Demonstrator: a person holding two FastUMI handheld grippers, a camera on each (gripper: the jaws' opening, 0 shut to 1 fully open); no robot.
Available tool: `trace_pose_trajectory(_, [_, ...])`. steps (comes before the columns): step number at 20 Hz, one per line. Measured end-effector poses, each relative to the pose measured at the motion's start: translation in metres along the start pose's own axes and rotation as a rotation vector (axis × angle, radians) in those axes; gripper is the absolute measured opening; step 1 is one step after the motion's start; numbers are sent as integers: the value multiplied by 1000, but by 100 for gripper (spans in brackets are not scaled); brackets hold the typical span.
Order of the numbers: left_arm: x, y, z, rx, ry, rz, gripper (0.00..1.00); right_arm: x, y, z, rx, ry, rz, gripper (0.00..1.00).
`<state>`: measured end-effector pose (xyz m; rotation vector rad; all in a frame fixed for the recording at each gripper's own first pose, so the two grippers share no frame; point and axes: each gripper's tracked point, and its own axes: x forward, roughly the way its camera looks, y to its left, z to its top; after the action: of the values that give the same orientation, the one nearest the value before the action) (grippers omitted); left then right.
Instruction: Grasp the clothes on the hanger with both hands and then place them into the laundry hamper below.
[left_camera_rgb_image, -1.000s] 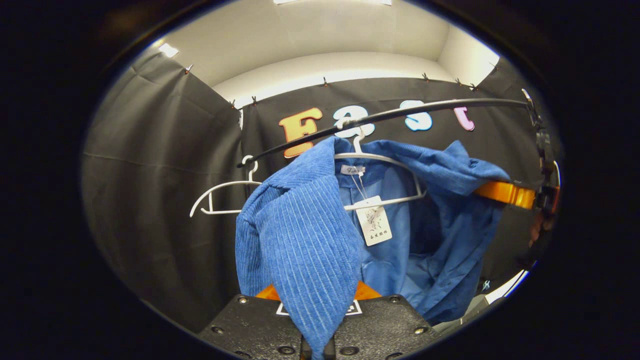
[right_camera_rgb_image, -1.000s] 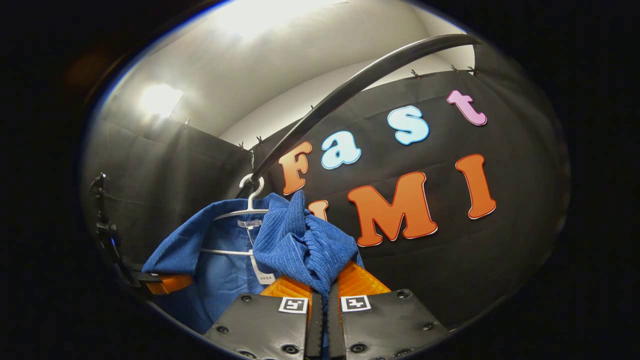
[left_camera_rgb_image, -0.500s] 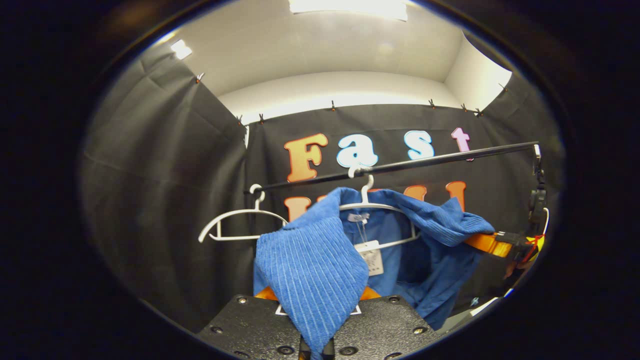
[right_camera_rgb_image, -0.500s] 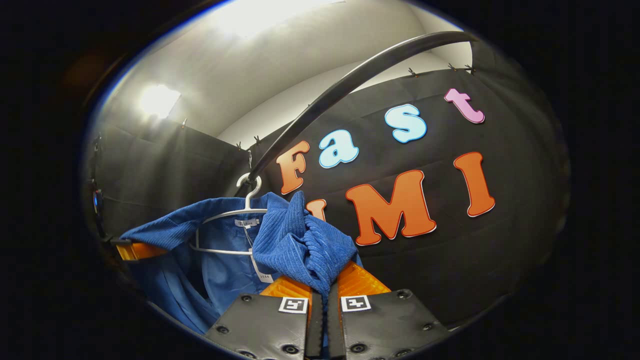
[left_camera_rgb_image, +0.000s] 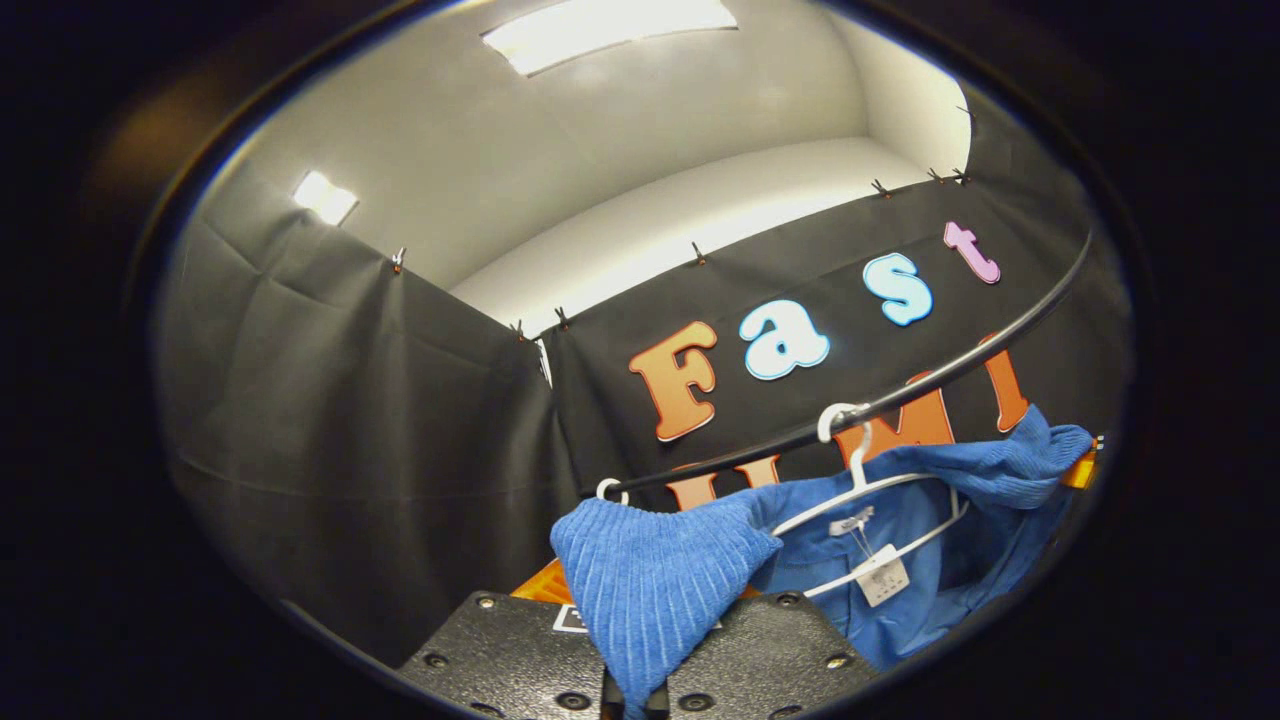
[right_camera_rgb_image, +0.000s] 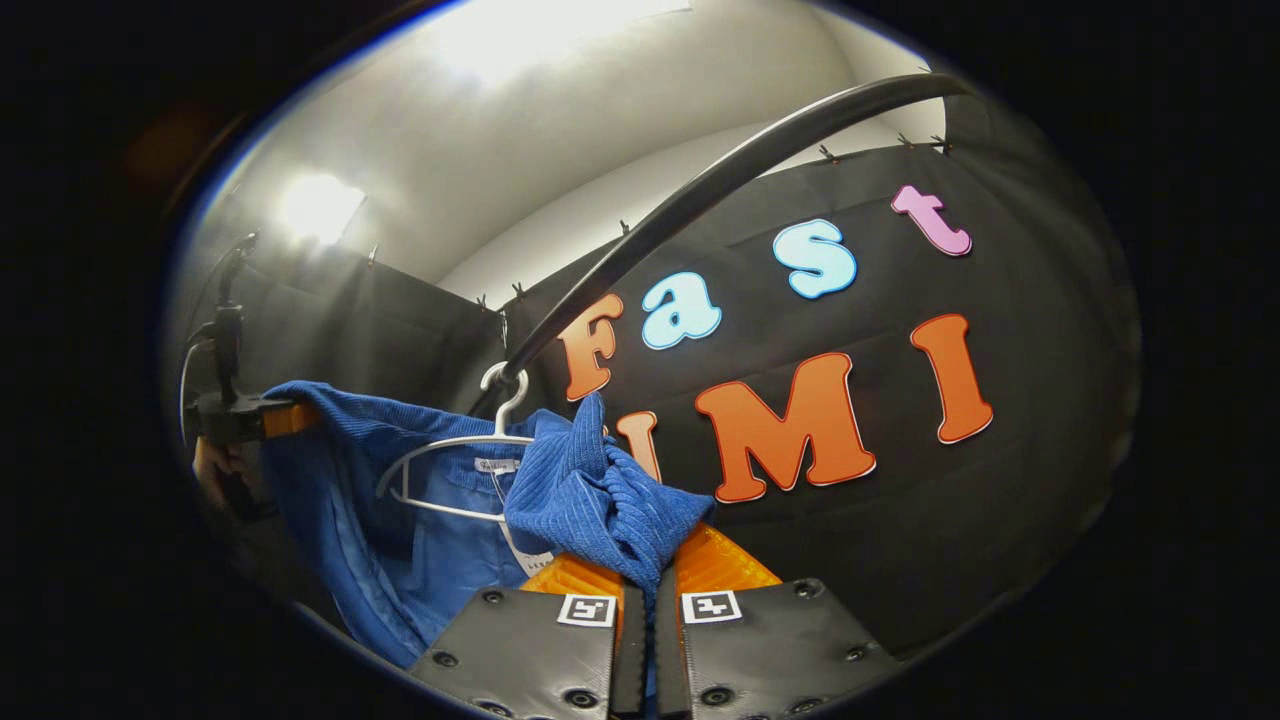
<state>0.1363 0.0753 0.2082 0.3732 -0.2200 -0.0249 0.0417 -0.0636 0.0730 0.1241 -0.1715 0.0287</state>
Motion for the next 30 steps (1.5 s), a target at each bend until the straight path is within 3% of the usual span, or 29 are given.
trace_pose_trajectory(3, [27, 21, 3, -10, -4, 7, 5, 2, 0, 3, -3, -5, 0, 11])
trace_pose_trajectory(6, [55, 41, -6, 41, 8, 18, 5, 2, -1, 6, -5, -15, -1, 11])
trace_pose_trajectory(12, [93, 57, -75, 49, 87, 5, 5, 4, -3, 9, -24, -22, -20, 11])
trace_pose_trajectory(20, [81, 44, -172, -94, 202, 8, 6, 13, 1, 5, -46, -8, -26, 11])
trace_pose_trajectory(26, [54, 35, -194, -126, 206, 22, 6, 19, 1, 8, -54, -14, -34, 11])
trace_pose_trajectory(30, [33, 22, -200, -113, 195, 40, 6, 36, -10, 30, -93, -77, -80, 11])
